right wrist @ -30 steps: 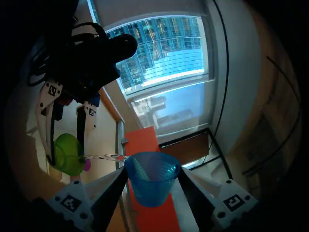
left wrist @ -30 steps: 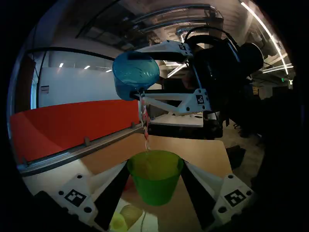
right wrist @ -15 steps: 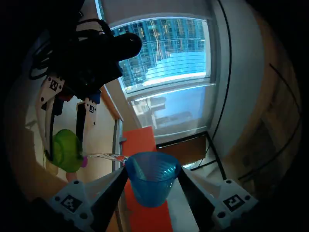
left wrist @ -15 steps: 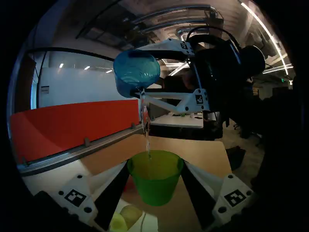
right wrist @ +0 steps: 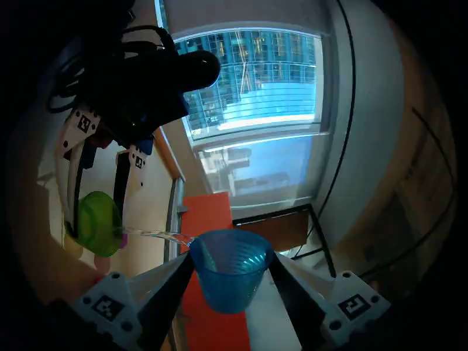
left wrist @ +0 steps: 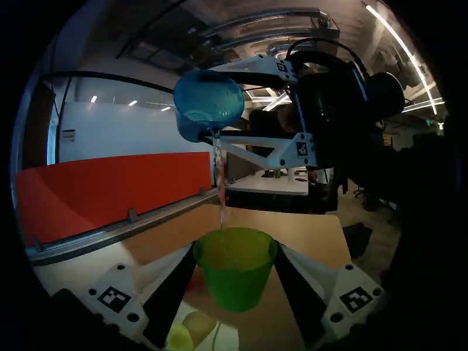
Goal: Pour water
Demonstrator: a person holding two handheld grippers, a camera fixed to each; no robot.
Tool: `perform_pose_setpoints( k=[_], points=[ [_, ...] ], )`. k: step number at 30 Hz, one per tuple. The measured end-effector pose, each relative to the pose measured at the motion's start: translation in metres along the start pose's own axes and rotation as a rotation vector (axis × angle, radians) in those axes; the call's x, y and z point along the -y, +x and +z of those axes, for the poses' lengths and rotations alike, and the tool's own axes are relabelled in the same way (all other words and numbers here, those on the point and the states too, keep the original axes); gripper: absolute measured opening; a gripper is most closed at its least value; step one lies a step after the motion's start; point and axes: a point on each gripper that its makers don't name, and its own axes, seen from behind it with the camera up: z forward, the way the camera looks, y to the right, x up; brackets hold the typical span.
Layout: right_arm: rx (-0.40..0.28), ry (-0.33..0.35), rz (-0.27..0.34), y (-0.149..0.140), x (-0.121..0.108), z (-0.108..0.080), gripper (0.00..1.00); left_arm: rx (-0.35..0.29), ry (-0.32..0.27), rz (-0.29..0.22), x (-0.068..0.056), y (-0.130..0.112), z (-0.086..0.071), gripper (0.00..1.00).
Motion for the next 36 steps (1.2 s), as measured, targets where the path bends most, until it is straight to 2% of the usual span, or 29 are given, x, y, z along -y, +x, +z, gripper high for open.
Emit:
perform_pose_setpoints(
  k=[36],
  points=[
    [-0.001,-0.019,-0.168,0.0080,-0.0088,0.0014,0.91,-0.013,0.002,-0.007,0.0019,0.0044,0.0007,0.88]
  ],
)
